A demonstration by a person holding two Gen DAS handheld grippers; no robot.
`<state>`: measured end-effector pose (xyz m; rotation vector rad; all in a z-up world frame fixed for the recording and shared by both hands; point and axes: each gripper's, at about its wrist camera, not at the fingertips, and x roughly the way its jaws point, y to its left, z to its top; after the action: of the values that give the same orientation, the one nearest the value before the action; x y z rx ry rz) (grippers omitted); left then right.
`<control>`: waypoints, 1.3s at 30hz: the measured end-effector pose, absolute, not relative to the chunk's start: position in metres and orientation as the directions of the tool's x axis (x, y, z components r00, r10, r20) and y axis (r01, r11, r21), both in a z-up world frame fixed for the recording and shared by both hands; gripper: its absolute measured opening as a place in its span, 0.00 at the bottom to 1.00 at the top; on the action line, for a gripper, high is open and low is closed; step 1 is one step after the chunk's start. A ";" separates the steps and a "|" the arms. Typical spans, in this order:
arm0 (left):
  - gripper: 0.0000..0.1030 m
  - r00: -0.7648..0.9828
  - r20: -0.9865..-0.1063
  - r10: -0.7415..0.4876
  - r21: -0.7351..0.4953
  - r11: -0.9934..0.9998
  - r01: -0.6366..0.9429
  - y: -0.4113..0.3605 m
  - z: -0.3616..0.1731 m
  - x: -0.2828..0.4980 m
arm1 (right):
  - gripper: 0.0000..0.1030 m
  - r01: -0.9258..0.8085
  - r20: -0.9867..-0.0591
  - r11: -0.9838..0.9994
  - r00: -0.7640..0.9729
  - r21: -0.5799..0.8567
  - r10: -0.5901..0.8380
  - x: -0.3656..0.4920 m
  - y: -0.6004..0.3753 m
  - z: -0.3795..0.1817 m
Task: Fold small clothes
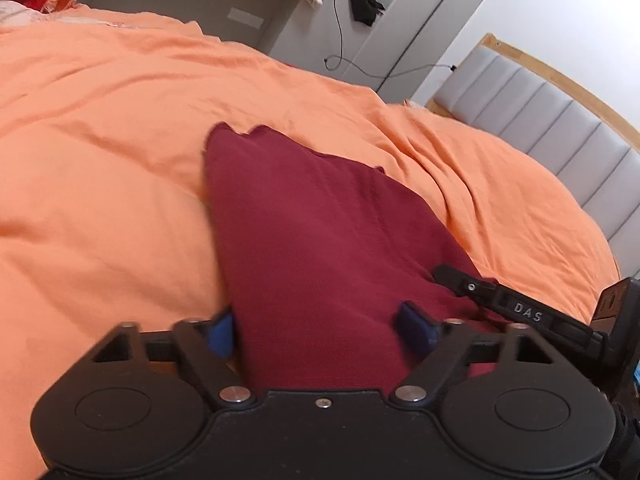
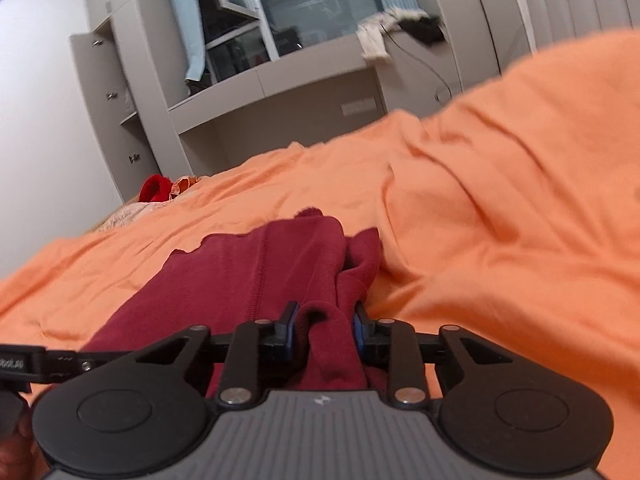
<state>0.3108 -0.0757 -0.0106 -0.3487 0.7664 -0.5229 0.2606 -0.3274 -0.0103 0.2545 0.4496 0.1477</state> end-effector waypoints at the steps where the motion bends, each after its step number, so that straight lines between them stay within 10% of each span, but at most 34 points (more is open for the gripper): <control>1: 0.73 0.613 -0.567 -0.551 -0.459 0.829 0.320 -0.080 -0.008 0.309 | 0.26 -0.093 -0.401 0.963 0.896 0.254 0.192 0.258 -0.326 -0.008; 6: 0.57 0.658 -0.568 -0.494 -0.407 0.864 0.296 -0.087 -0.003 0.303 | 0.25 -0.126 -0.380 0.989 0.913 0.079 0.147 0.246 -0.308 0.000; 17: 0.64 0.627 -0.588 -0.511 -0.440 0.853 0.282 -0.082 -0.010 0.311 | 0.25 -0.098 -0.419 0.984 0.895 0.152 0.153 0.253 -0.315 -0.002; 24: 0.41 0.668 -0.578 -0.469 -0.398 0.877 0.270 -0.087 -0.001 0.307 | 0.22 -0.115 -0.344 0.985 0.927 0.127 0.152 0.247 -0.305 0.014; 35: 0.31 0.904 -0.286 -0.318 -0.079 0.948 0.308 -0.066 0.055 0.264 | 0.21 -0.272 -0.049 0.962 0.961 0.006 0.272 0.250 -0.243 0.041; 39: 0.32 0.938 -0.231 -0.258 -0.037 0.966 0.257 -0.041 0.054 0.259 | 0.22 -0.298 -0.095 0.953 0.952 -0.051 0.292 0.272 -0.220 0.029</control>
<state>0.2589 -0.0410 0.0536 -0.0062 0.2369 -0.2630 0.2725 -0.2200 0.0287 -0.0655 0.0870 0.3001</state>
